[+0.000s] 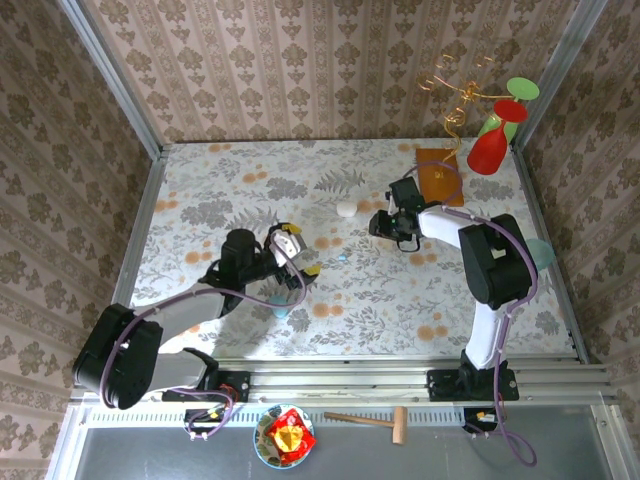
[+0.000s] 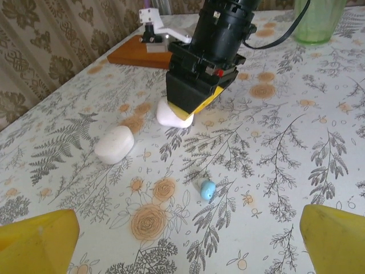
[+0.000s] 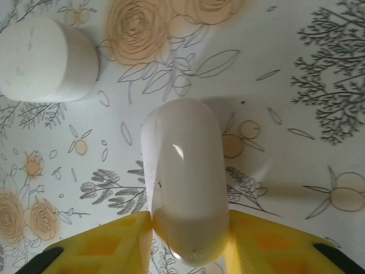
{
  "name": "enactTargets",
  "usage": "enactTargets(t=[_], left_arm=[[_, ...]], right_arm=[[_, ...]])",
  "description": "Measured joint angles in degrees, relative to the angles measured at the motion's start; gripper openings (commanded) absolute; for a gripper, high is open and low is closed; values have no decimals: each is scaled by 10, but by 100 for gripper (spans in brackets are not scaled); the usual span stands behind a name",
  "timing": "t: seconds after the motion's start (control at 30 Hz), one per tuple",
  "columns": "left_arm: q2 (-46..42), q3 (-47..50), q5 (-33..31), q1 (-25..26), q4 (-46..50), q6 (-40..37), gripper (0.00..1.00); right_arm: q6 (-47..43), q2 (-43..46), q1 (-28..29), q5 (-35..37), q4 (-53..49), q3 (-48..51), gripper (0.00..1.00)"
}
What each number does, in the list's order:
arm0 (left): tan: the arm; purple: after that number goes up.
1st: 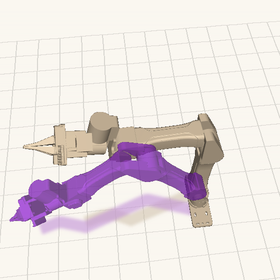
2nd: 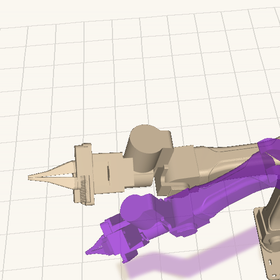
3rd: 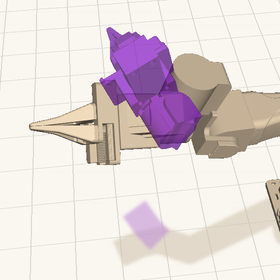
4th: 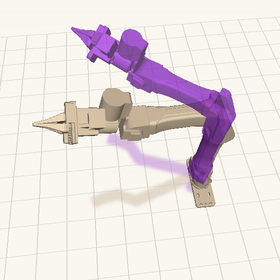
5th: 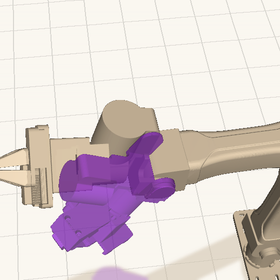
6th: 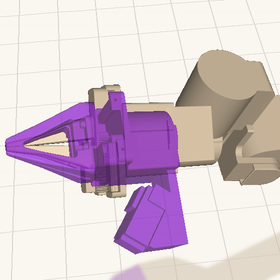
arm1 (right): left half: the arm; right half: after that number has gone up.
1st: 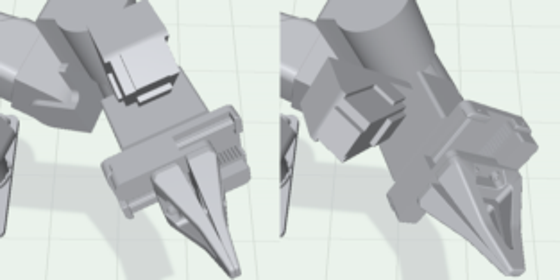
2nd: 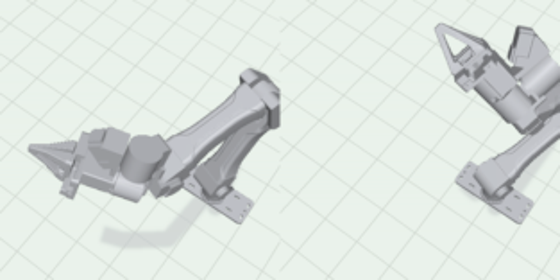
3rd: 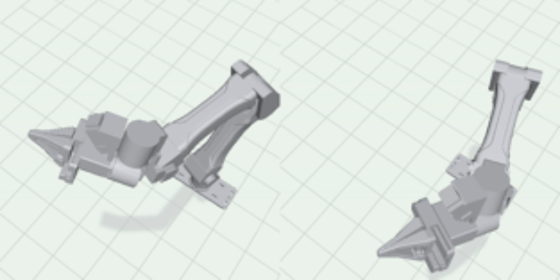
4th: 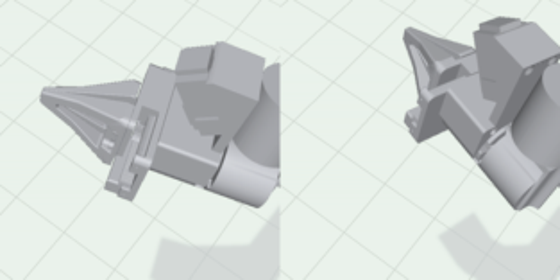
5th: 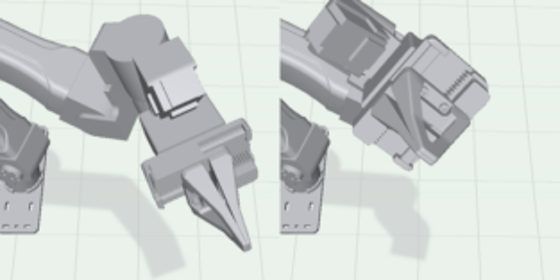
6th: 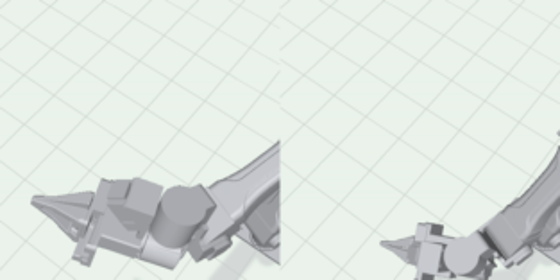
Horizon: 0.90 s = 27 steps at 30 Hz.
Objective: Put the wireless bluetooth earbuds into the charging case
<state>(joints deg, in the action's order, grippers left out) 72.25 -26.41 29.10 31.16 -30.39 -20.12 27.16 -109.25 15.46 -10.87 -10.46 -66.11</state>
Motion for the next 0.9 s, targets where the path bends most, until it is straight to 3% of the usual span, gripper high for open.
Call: enactTargets(t=[0.27,0.43,0.47,0.53,0.57,0.9], left_arm=[[-3,-30,-67,7,77,67,100],[-47,-17,-175,7,107,158,100],[-62,-10,-195,7,111,176,100],[-101,1,-237,6,139,217,100],[-119,1,-254,6,160,234,100],[-266,0,-372,21,379,399,100]], right_arm=[[-16,20,-26,28,0,16,70],[-34,88,-23,31,2,47,76],[-37,97,-21,31,2,47,80],[-45,116,-13,34,9,49,98],[-54,122,-7,37,12,50,100],[-154,182,125,88,66,127,100]])
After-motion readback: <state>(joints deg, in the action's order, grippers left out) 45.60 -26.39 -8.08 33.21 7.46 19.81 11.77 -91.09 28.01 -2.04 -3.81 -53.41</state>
